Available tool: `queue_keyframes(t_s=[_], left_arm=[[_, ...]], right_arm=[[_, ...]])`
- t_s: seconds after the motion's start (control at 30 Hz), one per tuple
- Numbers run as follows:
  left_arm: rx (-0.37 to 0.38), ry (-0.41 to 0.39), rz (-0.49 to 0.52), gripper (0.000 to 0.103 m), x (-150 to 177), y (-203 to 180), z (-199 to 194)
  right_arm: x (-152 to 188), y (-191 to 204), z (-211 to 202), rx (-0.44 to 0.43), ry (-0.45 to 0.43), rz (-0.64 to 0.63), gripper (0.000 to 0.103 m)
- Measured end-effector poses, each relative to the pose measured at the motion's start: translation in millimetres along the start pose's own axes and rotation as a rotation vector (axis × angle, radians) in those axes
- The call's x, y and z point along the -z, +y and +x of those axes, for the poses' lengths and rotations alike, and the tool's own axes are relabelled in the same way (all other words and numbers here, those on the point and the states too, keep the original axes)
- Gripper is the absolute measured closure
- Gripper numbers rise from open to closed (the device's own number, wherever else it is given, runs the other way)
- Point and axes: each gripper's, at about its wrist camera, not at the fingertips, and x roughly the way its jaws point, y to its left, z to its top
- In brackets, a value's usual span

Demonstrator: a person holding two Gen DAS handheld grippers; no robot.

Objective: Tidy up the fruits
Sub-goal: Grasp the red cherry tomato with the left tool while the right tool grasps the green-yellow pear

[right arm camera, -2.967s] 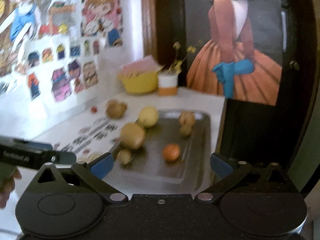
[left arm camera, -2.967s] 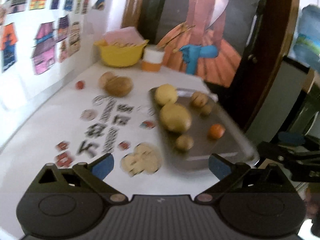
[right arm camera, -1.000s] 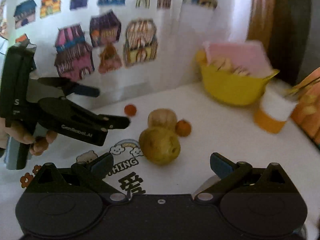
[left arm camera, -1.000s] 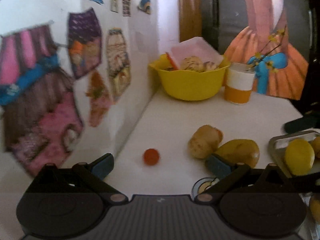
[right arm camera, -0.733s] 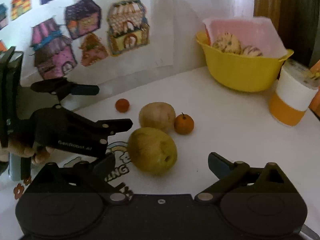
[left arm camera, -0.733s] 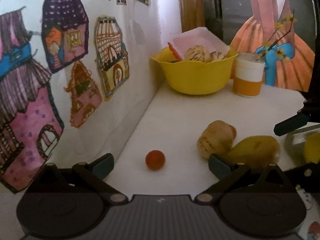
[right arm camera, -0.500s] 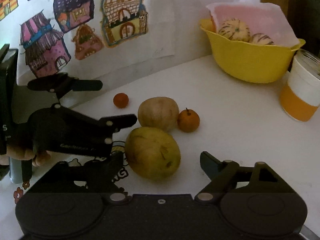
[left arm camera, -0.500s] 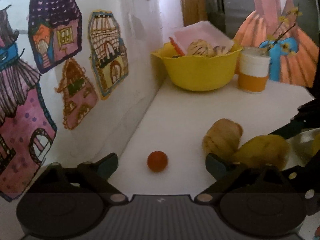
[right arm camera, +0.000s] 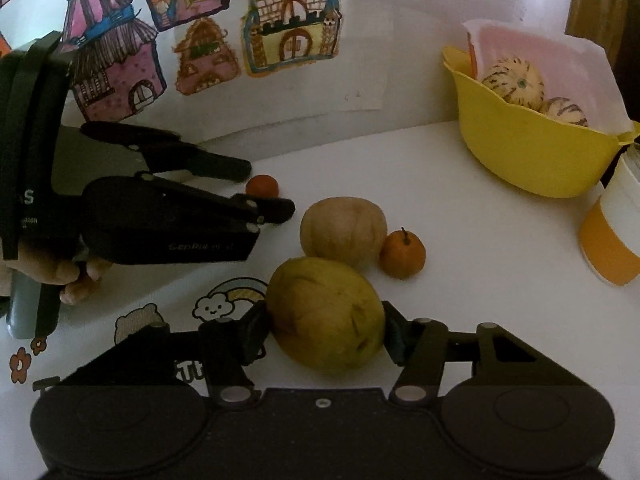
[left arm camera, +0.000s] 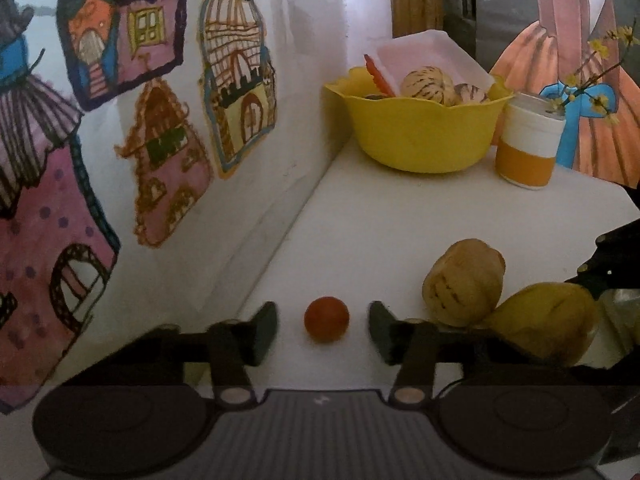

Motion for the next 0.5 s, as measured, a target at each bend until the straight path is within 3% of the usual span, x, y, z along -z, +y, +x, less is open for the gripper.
queue_keyframes(t_s=[0.13, 0.5], left_arm=[[0.024, -0.006, 0.012, 0.080, 3.8, -4.8, -6.1], [0.100, -0.022, -0.005, 0.080, 12.8, -8.8, -44.4]], right_arm=[[1.7, 4.9, -2.7, 0.021, -0.005, -0.010, 0.044], [8.4, 11.1, -38.4, -0.027, -0.105, -0.005, 0.044]])
